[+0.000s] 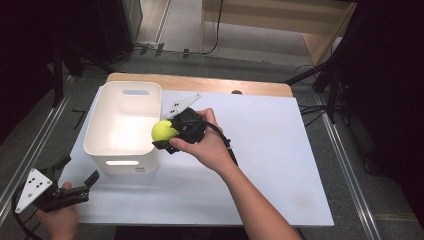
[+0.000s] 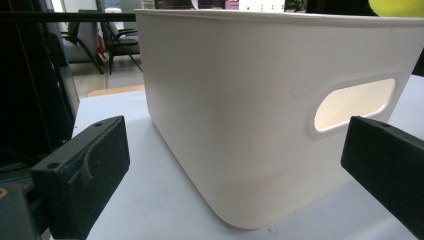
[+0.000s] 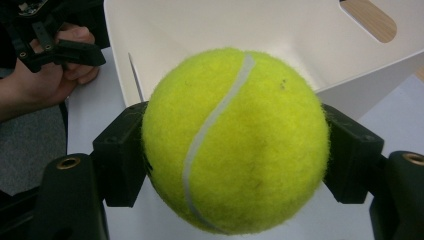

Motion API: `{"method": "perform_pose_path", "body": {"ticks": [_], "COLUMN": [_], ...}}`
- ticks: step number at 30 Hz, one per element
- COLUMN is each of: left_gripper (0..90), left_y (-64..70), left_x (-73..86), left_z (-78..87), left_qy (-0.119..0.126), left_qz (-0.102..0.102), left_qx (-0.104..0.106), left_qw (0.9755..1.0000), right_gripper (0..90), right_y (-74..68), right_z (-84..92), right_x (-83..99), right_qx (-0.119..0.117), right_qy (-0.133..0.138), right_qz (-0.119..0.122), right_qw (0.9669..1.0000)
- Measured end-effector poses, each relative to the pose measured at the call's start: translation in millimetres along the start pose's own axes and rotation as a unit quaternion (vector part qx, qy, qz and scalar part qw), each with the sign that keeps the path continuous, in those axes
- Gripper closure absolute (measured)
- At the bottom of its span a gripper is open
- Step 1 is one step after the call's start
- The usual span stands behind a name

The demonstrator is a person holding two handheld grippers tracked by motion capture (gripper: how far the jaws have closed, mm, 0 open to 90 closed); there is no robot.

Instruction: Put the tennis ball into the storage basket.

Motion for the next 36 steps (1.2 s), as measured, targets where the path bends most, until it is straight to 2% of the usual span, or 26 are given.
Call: {"method": "perform_pose_path", "body": {"ticks": [36], "left_gripper": [0.0], "left_y": [0.3], "left_x": [0.0], "left_z": [-0.3], "left_qy": [0.000], "left_qz": [0.001], "left_qx": [-0.001], "left_qw": [1.0000], "right_gripper": [23.6], "right_y": [-0.5], "right_z": [-12.8], "right_x": [-22.9], "right_qx": [-0.001], "right_qy": [0.003], "right_qz": [0.014], "right_qw": [0.9999]}}
Point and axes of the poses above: each handheld gripper's, and its own axes: z roughly backward along the jaws, x roughly out of its underside, y roughly to its right, the point moved 2 cm from there along -z, roughly forward along the jaws, and after that the axes turned 9 degrees about z, right-handed, at the moved point
